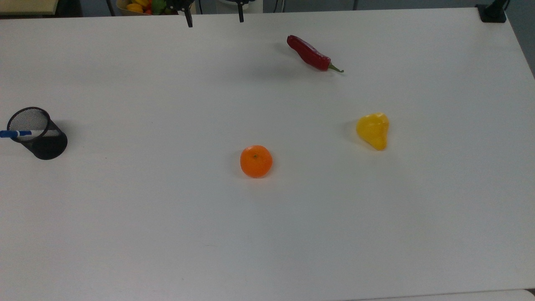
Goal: Take marker pen
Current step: 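Move the open gripper toward the black mesh pen cup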
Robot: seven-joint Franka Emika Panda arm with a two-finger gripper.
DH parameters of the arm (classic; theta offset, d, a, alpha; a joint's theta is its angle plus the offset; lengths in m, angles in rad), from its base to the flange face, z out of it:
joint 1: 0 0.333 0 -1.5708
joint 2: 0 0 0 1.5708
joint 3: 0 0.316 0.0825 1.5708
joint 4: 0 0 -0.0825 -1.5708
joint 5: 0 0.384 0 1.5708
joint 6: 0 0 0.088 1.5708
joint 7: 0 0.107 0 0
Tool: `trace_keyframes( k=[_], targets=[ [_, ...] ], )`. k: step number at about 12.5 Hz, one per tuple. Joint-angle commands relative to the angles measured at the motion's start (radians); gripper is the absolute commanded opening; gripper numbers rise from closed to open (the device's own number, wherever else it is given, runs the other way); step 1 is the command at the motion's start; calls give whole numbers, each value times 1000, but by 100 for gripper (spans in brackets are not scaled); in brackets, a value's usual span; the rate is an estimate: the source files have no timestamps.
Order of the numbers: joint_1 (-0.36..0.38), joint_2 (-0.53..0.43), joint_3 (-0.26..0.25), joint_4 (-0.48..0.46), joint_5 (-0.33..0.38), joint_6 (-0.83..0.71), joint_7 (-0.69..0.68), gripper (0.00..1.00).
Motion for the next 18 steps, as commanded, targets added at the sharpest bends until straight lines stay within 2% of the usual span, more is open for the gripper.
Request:
trace_keyframes(
  k=[1,14,16,18],
  targets=[
    [12,-15,-19,-4,-1,-21,20,100],
    [-28,-16,-27,1,-1,-36,14,100],
    [-79,-16,-40,4,-1,-26,8,100],
    [-177,16,-40,87,-1,-20,6,100]
  ],
)
